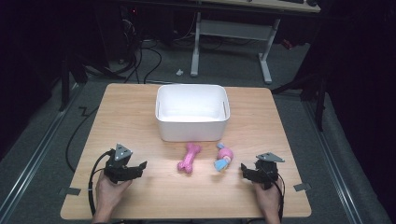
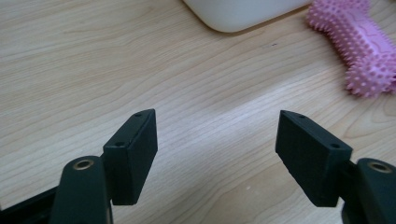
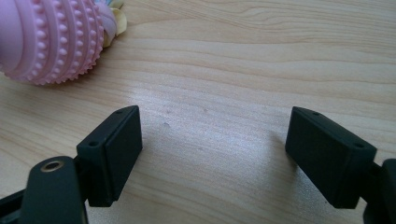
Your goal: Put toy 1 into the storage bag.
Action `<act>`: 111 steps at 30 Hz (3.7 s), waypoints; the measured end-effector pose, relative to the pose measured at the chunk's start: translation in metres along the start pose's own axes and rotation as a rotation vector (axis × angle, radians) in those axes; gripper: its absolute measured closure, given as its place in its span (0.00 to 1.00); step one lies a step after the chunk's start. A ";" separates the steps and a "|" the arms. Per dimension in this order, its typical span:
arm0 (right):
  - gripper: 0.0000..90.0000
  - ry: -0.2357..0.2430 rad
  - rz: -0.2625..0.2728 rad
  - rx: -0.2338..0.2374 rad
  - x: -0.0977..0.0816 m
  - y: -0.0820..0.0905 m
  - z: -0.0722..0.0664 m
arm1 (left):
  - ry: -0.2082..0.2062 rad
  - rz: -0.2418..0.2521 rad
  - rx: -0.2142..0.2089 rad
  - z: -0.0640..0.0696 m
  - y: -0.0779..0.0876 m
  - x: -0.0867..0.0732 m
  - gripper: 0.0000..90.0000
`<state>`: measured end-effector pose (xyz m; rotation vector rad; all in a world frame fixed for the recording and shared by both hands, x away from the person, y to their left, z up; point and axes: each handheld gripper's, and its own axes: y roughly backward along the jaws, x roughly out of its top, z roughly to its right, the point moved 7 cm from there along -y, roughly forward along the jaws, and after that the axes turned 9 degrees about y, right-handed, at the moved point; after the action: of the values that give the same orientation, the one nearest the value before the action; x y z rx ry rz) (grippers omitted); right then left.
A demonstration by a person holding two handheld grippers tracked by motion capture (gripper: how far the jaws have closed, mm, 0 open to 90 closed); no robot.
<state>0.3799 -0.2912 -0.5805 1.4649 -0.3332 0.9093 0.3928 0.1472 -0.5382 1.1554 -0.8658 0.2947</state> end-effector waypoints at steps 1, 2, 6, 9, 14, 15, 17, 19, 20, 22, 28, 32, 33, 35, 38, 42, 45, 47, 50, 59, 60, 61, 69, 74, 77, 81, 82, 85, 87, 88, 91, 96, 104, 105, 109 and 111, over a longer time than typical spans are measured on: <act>0.21 0.000 0.000 0.000 0.000 0.000 0.000 | -0.003 -0.001 -0.005 0.002 0.000 0.001 0.33; 0.21 0.000 0.000 0.000 0.000 0.000 0.000 | -0.012 -0.004 -0.012 0.006 0.000 0.003 0.33; 0.21 0.000 0.000 0.000 0.000 0.000 0.000 | -0.020 0.000 -0.024 0.012 0.000 0.007 0.33; 0.21 0.000 0.000 0.000 0.000 0.000 0.000 | -0.037 -0.006 -0.042 0.021 -0.002 0.012 0.33; 0.21 0.001 0.000 0.000 0.000 0.000 0.000 | -0.046 -0.018 -0.055 0.029 -0.006 0.015 0.32; 0.21 0.001 0.000 0.000 0.000 0.000 0.000 | -0.046 -0.023 -0.057 0.031 -0.007 0.016 0.32; 0.21 0.001 0.000 0.000 0.000 0.000 0.000 | -0.051 -0.030 -0.062 0.036 -0.010 0.018 0.32; 0.21 0.001 0.000 0.001 0.000 0.000 0.000 | -0.056 -0.033 -0.069 0.040 -0.012 0.020 0.32; 0.21 0.001 0.000 0.001 0.000 0.000 0.000 | -0.060 -0.035 -0.073 0.042 -0.013 0.021 0.32; 0.21 0.001 0.000 0.001 0.000 0.000 0.000 | -0.067 -0.040 -0.079 0.047 -0.016 0.023 0.31; 0.21 -0.002 0.002 0.001 0.000 0.000 0.000 | -0.092 -0.060 -0.095 0.061 -0.024 0.031 0.30; 0.21 -0.002 0.002 0.001 0.000 0.000 -0.001 | -0.103 -0.066 -0.104 0.067 -0.027 0.034 0.30; 0.21 -0.001 0.002 0.001 0.000 0.000 0.000 | -0.110 -0.070 -0.109 0.071 -0.029 0.036 0.30; 0.21 -0.001 0.002 0.001 0.000 0.000 0.000 | -0.112 -0.070 -0.113 0.074 -0.030 0.037 0.30; 0.21 -0.001 0.002 0.001 0.000 0.000 -0.001 | -0.115 -0.083 -0.111 0.080 -0.034 0.040 0.30; 0.21 -0.001 0.003 0.002 0.000 0.000 -0.001 | -0.129 -0.096 -0.124 0.090 -0.041 0.045 0.30; 0.21 0.000 0.002 0.002 0.000 0.000 -0.001 | -0.142 -0.114 -0.133 0.098 -0.048 0.046 0.30; 0.21 0.001 0.003 0.002 0.000 0.000 0.000 | -0.140 -0.121 -0.141 0.102 -0.053 0.047 0.30; 0.21 0.001 0.003 0.002 0.000 0.000 -0.001 | -0.140 -0.136 -0.146 0.107 -0.059 0.048 0.30; 0.21 -0.001 0.003 0.003 0.000 0.000 -0.001 | -0.124 -0.172 -0.162 0.122 -0.078 0.050 0.29; 0.21 -0.001 0.003 0.003 0.000 0.000 -0.001 | -0.130 -0.177 -0.158 0.124 -0.080 0.051 0.29; 0.21 -0.001 0.003 0.003 0.000 0.000 -0.001 | -0.136 -0.179 -0.155 0.126 -0.081 0.051 0.29; 0.21 -0.001 0.003 0.003 0.000 0.000 -0.001 | -0.152 -0.199 -0.119 0.138 -0.097 0.054 0.32; 0.22 -0.002 0.003 0.003 0.000 0.000 -0.001 | -0.148 -0.230 -0.097 0.139 -0.107 0.052 0.35; 0.22 -0.001 0.003 0.003 0.000 0.000 -0.001 | -0.132 -0.240 -0.097 0.139 -0.111 0.051 0.36; 0.22 -0.002 0.002 0.004 0.000 0.000 -0.001 | -0.123 -0.250 -0.092 0.138 -0.115 0.050 0.39; 0.22 -0.003 0.002 0.004 0.000 0.000 -0.001 | -0.127 -0.253 -0.089 0.138 -0.116 0.049 0.40; 0.22 -0.001 0.002 0.004 0.000 0.000 -0.001 | -0.127 -0.256 -0.087 0.139 -0.118 0.048 0.42; 0.22 -0.001 0.002 0.003 0.000 0.000 -0.001 | -0.125 -0.261 -0.090 0.141 -0.119 0.047 0.44; 0.22 0.000 0.003 0.003 0.000 0.000 -0.001 | -0.131 -0.263 -0.074 0.141 -0.120 0.046 0.45; 0.22 0.001 0.002 0.004 0.000 0.000 -0.001 | -0.128 -0.264 -0.064 0.139 -0.121 0.046 0.49; 0.22 0.001 0.003 0.005 0.000 0.000 -0.001 | -0.133 -0.263 -0.057 0.138 -0.120 0.045 0.55; 0.22 0.002 0.003 0.005 0.000 0.000 -0.001 | -0.151 -0.268 -0.070 0.140 -0.118 0.045 0.61; 0.22 0.002 0.003 0.005 0.000 0.000 -0.001 | -0.151 -0.268 -0.070 0.140 -0.118 0.045 0.62; 0.22 0.001 0.003 0.005 0.000 0.000 -0.001 | -0.169 -0.279 -0.081 0.141 -0.116 0.044 0.64; 0.22 0.001 0.003 0.005 0.000 0.000 -0.001 | -0.173 -0.281 -0.084 0.142 -0.116 0.043 0.65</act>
<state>0.3792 -0.2899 -0.5804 1.4689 -0.3319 0.9139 0.4294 -0.0352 -0.5658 1.2191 -0.8453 -0.0725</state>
